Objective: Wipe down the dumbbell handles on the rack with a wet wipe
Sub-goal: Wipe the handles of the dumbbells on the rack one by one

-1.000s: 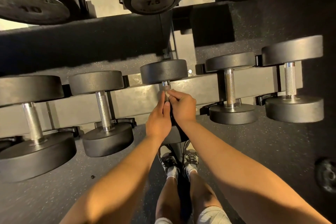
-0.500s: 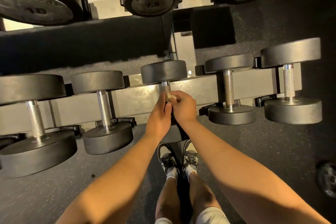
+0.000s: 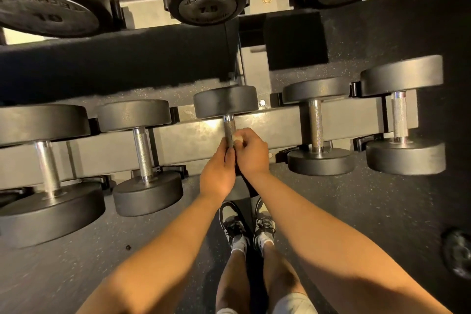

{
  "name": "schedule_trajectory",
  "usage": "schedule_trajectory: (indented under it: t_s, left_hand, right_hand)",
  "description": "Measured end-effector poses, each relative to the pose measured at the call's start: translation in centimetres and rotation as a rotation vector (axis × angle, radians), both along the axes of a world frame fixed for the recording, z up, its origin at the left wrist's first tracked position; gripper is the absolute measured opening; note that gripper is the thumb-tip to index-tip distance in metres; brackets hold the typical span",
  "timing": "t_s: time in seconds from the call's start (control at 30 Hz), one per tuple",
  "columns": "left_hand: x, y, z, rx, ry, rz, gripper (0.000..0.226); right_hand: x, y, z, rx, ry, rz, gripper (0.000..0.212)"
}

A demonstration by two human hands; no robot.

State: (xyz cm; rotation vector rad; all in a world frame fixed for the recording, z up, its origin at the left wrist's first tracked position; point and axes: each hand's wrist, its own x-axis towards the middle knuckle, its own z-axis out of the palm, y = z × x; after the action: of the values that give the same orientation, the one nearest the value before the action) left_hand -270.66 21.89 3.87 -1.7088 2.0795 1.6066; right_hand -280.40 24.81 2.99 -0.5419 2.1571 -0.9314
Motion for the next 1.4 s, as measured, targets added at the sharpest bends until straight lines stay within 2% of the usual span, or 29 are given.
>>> schedule_trajectory:
  t_s: [0.13,0.27,0.33,0.43,0.5,0.63,0.7,0.83,1.03,1.13,1.23,1.4]
  left_hand:
    - [0.4,0.6,0.4,0.076,-0.055,0.112,0.049]
    - [-0.9,-1.1,-0.3,0.109,0.246,0.145,0.033]
    - [-1.1,-1.3,-0.6,0.164,0.328,0.167,0.039]
    - [-0.7,-0.2,0.2,0.021,0.084,0.094,0.042]
    - [0.2,0.7,0.4,0.013,0.009,0.089,0.041]
    - [0.9,1.5,0.0,-0.044,0.011,0.068,0.034]
    - [0.6,1.3,0.3,-0.065,0.037,0.066,0.031]
    - [1.1,0.6,-0.9,-0.029,0.105,-0.012,0.042]
    - [2.7,2.3,-1.8,-0.020,0.126,0.093,0.041]
    - [3.1,3.1,-1.5,0.026,0.099,0.170,0.040]
    - [3.1,3.1,-1.5,0.008,0.076,0.180,0.046]
    - [3.0,3.2,-1.6,-0.024,0.081,0.169,0.046]
  right_hand:
    - [-0.3,2.8,-0.1,0.189,-0.065,0.093,0.024]
    - [-0.8,0.5,0.6,-0.028,-0.025,-0.030,0.021]
    - [-1.0,-1.3,0.7,-0.124,-0.030,-0.048,0.020]
    - [-1.0,-1.7,0.3,-0.098,-0.015,-0.033,0.019]
    - [-0.8,-0.1,0.0,-0.014,-0.021,0.033,0.018]
    - [-0.6,3.0,0.2,0.170,-0.141,0.135,0.022]
    - [-0.7,2.7,0.7,0.123,-0.128,0.089,0.020]
    - [-0.5,0.6,1.2,-0.008,-0.093,0.002,0.016]
    - [-1.3,2.9,0.8,0.247,-0.172,0.185,0.017]
    - [-1.6,2.9,1.9,0.176,-0.190,0.164,0.012]
    - [-0.5,2.7,1.8,0.078,-0.073,0.076,0.014]
    - [0.0,2.4,0.7,0.213,-0.114,0.042,0.016]
